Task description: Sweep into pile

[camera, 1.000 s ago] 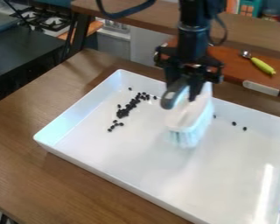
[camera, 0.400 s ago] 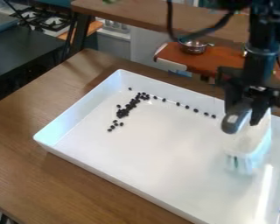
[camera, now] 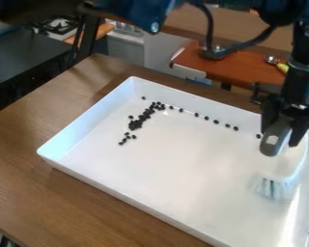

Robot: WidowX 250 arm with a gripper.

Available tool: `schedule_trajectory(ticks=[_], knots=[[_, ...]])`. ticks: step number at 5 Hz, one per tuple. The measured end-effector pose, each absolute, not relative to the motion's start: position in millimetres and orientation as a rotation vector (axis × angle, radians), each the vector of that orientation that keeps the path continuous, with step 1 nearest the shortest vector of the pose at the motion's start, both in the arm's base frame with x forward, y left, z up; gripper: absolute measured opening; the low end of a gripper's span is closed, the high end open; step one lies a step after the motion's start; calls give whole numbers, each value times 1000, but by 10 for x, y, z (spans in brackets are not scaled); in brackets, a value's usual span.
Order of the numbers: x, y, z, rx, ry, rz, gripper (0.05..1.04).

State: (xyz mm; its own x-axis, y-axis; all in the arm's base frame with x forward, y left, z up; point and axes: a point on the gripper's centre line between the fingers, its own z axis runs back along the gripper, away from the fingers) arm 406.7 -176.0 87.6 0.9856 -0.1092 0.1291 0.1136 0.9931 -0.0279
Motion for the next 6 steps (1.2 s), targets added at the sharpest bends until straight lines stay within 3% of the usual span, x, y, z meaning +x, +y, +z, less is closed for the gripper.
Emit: schedule_trajectory(ticks=[6], knots=[[4175, -1017, 687, 12, -108, -1, 499]])
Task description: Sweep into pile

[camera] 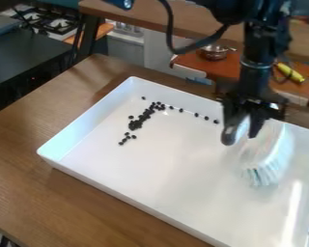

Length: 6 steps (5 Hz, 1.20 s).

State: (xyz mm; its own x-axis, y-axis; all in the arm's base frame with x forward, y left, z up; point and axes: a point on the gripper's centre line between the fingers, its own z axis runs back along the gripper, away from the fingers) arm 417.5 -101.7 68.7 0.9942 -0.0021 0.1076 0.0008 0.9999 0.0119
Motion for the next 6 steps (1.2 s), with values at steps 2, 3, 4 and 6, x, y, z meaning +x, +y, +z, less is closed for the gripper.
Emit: schedule_trajectory(ticks=[2, 3, 4, 6], knots=[[4137, -673, 556, 42, -71, 61, 498], [4117, -566, 504, 68, -66, 79, 493], [4125, -460, 495, 106, -73, 108, 492], [4122, -149, 673, 172, -109, 205, 482]])
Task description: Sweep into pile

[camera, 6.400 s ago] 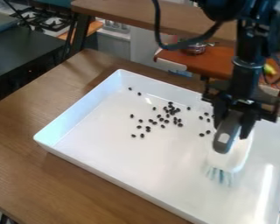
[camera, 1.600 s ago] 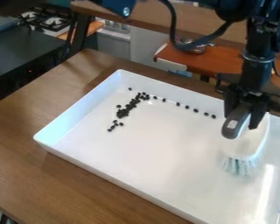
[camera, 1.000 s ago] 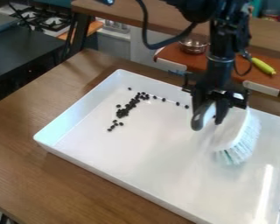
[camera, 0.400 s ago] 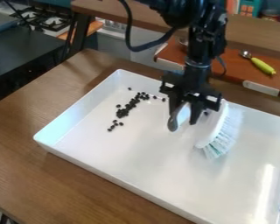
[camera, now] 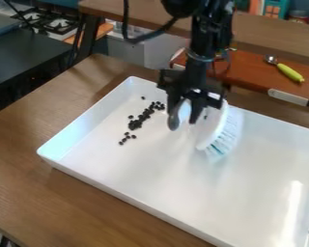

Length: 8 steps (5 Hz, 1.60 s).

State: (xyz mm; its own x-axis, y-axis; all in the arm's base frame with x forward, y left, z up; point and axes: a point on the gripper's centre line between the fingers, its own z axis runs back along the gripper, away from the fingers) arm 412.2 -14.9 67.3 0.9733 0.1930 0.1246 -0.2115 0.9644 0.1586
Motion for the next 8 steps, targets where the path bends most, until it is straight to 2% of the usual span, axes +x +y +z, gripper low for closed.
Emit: schedule_trajectory(ticks=[2, 3, 4, 5, 6, 7, 8], knots=[[4128, 90, 773, 293, -143, 270, 482], [4117, 124, 756, 284, -133, 266, 481], [4104, 63, 845, 229, -143, 253, 481], [4082, -155, 1089, 241, -194, 211, 481], [4031, -628, 1281, 361, -239, 113, 481], [4034, -864, 1317, 481, -266, 59, 481], [4039, -931, 1169, 594, -220, -12, 481]])
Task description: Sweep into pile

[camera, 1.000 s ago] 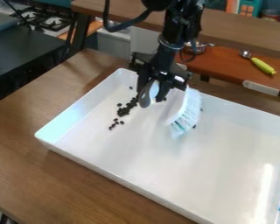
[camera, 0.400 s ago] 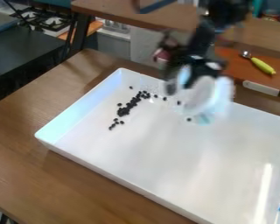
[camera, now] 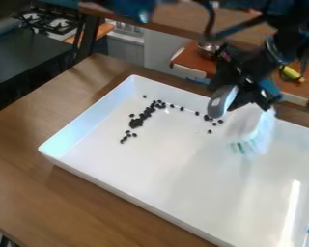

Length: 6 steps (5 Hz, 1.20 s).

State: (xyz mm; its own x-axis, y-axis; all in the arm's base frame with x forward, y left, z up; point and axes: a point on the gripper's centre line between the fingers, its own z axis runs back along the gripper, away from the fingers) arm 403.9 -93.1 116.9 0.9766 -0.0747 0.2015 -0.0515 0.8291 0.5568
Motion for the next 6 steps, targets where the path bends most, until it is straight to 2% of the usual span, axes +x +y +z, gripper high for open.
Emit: schedule_trajectory(ticks=[2, 3, 4, 6], knots=[[4079, -1052, 1080, 733, -152, -152, 481], [4093, -1039, 1015, 802, -146, -177, 481], [4093, -1119, 975, 848, -171, -195, 481], [4088, -1076, 906, 877, -204, -168, 481]])
